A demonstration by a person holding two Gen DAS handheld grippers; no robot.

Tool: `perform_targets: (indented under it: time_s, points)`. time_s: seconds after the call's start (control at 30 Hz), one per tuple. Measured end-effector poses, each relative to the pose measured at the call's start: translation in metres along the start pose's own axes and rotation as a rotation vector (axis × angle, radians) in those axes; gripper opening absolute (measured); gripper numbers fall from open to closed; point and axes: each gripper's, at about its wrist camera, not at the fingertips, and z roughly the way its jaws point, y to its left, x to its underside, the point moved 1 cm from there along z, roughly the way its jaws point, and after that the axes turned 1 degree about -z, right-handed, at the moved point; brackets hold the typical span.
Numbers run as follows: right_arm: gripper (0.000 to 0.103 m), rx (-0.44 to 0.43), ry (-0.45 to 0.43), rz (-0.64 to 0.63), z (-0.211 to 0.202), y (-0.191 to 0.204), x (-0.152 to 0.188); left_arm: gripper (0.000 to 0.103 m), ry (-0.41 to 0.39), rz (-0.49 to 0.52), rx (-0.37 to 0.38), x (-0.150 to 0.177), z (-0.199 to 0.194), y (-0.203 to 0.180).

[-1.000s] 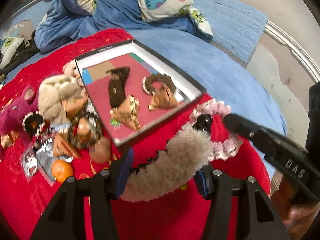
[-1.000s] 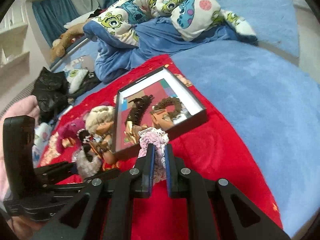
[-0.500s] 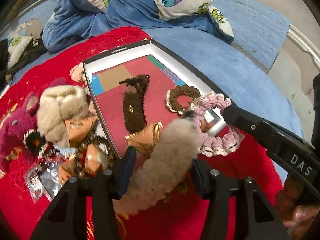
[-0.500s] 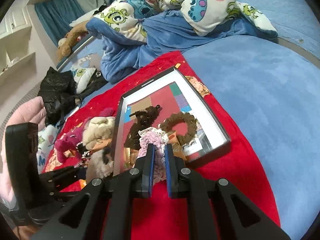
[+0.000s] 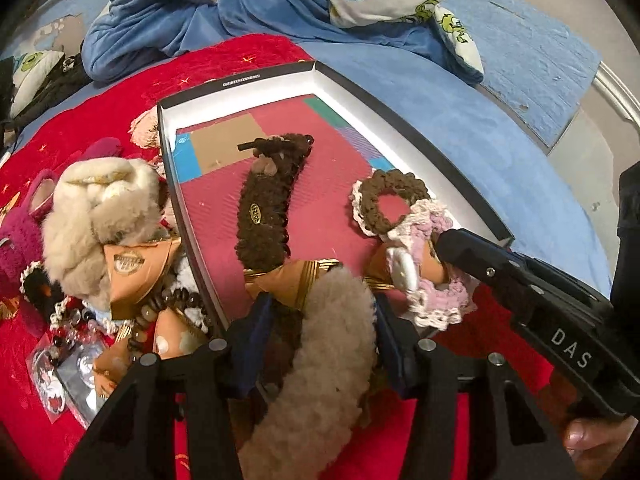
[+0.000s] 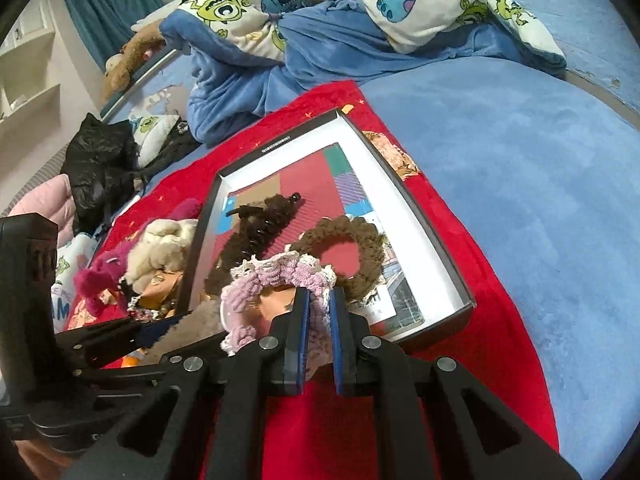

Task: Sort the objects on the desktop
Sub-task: 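Lower fluffy strip and pink scrunchie onto the red tray and open both grippers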

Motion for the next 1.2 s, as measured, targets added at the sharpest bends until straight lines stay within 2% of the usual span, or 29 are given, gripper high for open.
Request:
perform_targets:
  time_s: [0.2,0.47,0.57,0.67,0.83,1.2]
  points:
    - [0.01,0.008,0.0,0.003,0.009,-0.007,-0.008,0.051,-0.004,0.015,-0.011,-0.013,0.013,0.009]
    - [0.01,0.055,-0.022,-0.015,0.022,-0.01,-0.031,0.051,-0.002,-0.015,-0.027,-0.039,0.029,0.022]
    - [0.01,0.076,-0.014,-0.04,0.026,-0.01,-0.034,0.051,0.005,0.018,-0.047,-0.042,0.035,0.019]
    - [0.01,0.081,-0.011,-0.061,0.026,-0.009,-0.026,0.051,0.013,0.04,-0.052,-0.044,0.04,0.014]
    - [0.01,0.096,-0.018,-0.1,0.021,-0.003,-0.014,0.051,0.014,0.007,-0.024,-0.04,0.037,0.01]
    - [0.012,0.092,-0.061,-0.114,0.01,0.001,-0.019,0.049,0.003,-0.004,-0.012,-0.033,0.028,0.012]
